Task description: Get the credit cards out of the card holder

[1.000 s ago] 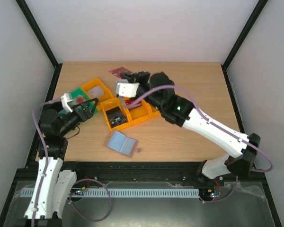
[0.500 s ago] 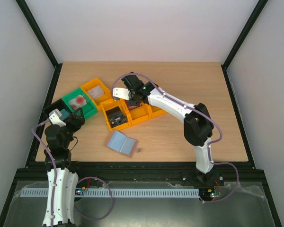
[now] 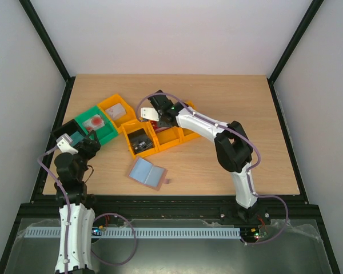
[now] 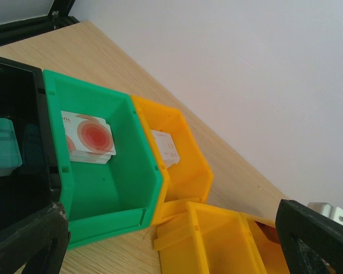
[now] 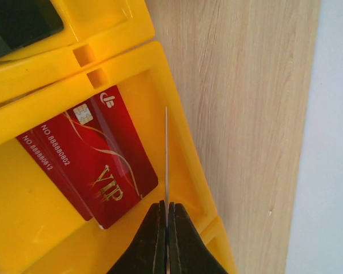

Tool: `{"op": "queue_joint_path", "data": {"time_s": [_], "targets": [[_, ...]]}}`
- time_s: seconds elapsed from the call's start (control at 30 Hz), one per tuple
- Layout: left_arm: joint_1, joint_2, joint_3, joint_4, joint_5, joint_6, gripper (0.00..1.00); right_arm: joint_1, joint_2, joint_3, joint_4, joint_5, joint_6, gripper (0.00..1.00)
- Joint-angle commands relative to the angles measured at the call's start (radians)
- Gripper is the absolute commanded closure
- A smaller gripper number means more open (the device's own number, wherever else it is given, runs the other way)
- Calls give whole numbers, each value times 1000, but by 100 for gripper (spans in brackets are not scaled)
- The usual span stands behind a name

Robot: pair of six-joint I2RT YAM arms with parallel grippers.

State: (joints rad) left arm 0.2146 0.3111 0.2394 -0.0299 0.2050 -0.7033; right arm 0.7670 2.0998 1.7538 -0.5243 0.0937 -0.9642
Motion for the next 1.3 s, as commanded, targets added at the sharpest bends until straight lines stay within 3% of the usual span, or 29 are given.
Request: {"op": "queue_joint_path", "data": {"time_s": [0.0,0.43,0.8,1.07,1.27], "targets": [[8,0,-17,45,-15,3,1,2,-8,-67,135,68,-71,99],[18,7,-20,44,-17,0,1,1,-8,-222,337,62,-168,98],[23,10,-21,44,-13,-2,1,2,-48,-252,303,36,-167,64],[23,9,-24,50,-5,-2,0,1,-135,-222,230,-51,-110,48],[25,5,-25,52,-1,-2,1,-10,-242,-227,236,-179,26,40]]}}
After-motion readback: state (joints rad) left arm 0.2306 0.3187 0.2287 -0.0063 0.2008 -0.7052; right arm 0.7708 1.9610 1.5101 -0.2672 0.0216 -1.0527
